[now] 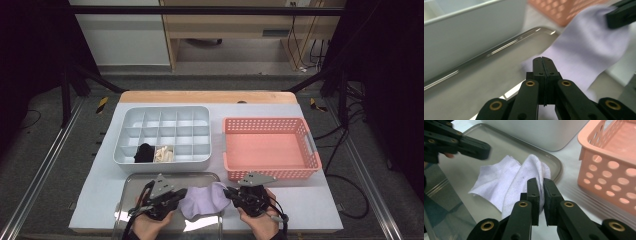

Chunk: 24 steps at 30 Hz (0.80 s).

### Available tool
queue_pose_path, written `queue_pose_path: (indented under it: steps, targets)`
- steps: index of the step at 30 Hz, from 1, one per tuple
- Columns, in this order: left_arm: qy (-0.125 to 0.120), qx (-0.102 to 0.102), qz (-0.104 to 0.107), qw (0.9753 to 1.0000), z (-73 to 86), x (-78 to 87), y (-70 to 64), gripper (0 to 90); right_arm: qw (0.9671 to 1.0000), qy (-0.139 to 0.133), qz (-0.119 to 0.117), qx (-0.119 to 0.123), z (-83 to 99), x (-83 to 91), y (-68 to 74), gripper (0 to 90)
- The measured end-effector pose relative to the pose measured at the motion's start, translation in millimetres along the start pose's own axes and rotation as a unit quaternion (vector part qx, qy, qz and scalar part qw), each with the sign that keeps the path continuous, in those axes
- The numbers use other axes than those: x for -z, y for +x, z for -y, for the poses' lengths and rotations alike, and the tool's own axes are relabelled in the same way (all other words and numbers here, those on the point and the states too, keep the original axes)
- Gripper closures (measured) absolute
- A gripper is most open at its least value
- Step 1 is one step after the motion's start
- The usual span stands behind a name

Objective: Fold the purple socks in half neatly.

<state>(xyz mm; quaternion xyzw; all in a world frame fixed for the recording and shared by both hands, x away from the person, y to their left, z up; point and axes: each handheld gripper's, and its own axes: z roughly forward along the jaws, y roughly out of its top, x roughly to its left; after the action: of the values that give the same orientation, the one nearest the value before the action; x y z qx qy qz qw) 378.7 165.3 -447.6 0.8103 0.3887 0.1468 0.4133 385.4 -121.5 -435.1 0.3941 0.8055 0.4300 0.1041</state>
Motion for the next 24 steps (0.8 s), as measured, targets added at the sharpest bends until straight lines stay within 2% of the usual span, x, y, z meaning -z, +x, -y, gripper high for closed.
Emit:
queue_pose_path:
  steps: [3, 7, 9, 13, 17, 23, 24]
  targets:
    - [0.018, 0.016, -0.015, 0.9996, 15.9, 7.8, 14.3, 89.3, 1.0000, 0.000, -0.002, 0.001, -2.0, -0.4, 2.0, 85.0]
    - [0.033, 0.027, 0.002, 0.9991, 31.0, 6.9, 18.0, 89.3, 1.0000, 0.003, -0.002, 0.007, -6.6, -4.0, 6.3, 85.0]
    - [0.036, 0.021, 0.011, 0.9991, 32.7, 5.2, 14.5, 89.3, 0.9999, 0.003, -0.005, 0.010, -9.7, -6.3, 10.4, 85.0]
    - [0.043, 0.012, 0.016, 0.9989, 33.7, -0.7, 8.2, 89.3, 0.9997, 0.002, -0.012, 0.021, -15.0, -10.5, 18.3, 85.0]
    - [0.039, 0.010, 0.020, 0.9990, 34.3, -1.3, 7.6, 89.3, 0.9992, 0.005, -0.023, 0.031, -21.4, -17.8, 28.4, 85.0]
    - [0.039, 0.013, 0.021, 0.9989, 35.5, -2.9, 7.0, 89.4, 0.9977, 0.019, -0.039, 0.052, -27.7, -36.4, 46.1, 84.9]
    - [0.039, 0.013, 0.022, 0.9989, 35.5, -3.0, 7.0, 89.3, 0.9970, 0.026, -0.044, 0.057, -28.4, -43.8, 51.4, 84.9]
